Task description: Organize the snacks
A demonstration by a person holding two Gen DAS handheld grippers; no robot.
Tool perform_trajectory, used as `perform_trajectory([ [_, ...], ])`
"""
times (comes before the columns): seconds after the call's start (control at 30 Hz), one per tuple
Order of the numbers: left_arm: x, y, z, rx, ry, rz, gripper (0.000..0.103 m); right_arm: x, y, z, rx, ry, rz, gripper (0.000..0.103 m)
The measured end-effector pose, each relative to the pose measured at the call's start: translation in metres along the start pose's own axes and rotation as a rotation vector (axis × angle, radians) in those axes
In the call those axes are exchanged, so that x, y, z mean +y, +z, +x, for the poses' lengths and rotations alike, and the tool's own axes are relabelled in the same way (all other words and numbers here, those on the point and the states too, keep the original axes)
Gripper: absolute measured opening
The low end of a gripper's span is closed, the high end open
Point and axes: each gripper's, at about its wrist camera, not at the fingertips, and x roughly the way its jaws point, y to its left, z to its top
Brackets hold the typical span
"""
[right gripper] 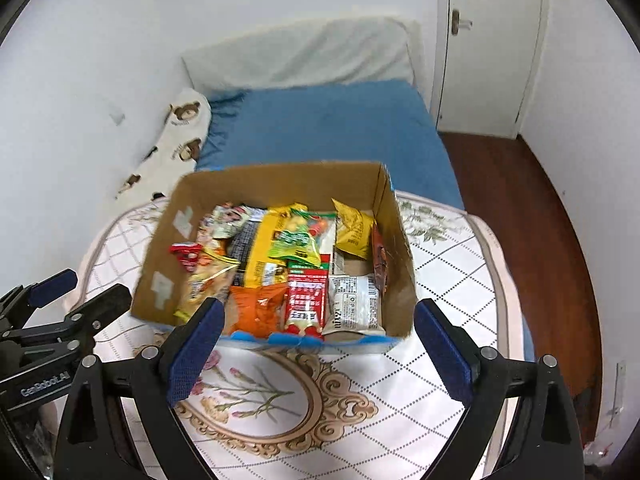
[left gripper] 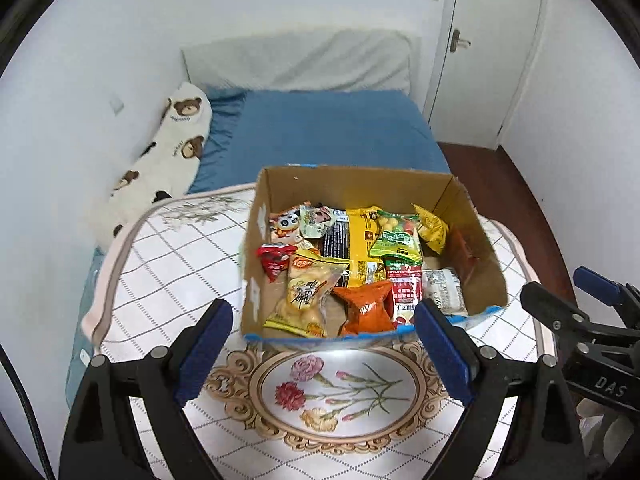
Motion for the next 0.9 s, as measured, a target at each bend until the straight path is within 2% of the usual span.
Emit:
perform_trajectory([
  [0.23,0.002,-0.025,-0.059,-0.071,0.014,-0.001,0.093,0.006,-0.023,-0.072,-0.097,-0.015,-0.003,0.1],
  [0.47,0.003,-0.041,-0.097,-0.1,0.014,-0.003,0.093,0.011,-0.045,-0.127,-0.16,-0.03,0.0,0.102],
  [0.63,0.004,-0.047,-0.113,-0.116,0.004,-0.008,0.093,0.014,-0.054,-0.147,-0.179,-0.026,0.0,0.102],
  [0.8,0.002,-0.048,-0.114,-0.141,0.02,-0.009,0.093,0.016,-0.057,-0.151,-0.191,-0.043,-0.013,0.103],
  [0.87,0.003,-0.046,-0.109,-0.14,0.011,-0.018,0.102,0.015,-0.056,-0.148,-0.192,-0.057,-0.016,0.103],
  [0.9,0.003,-0.045,-0.106,-0.14,0.013,-0.022,0.103,0.013,-0.054,-0.144,-0.188,-0.063,-0.016,0.103],
])
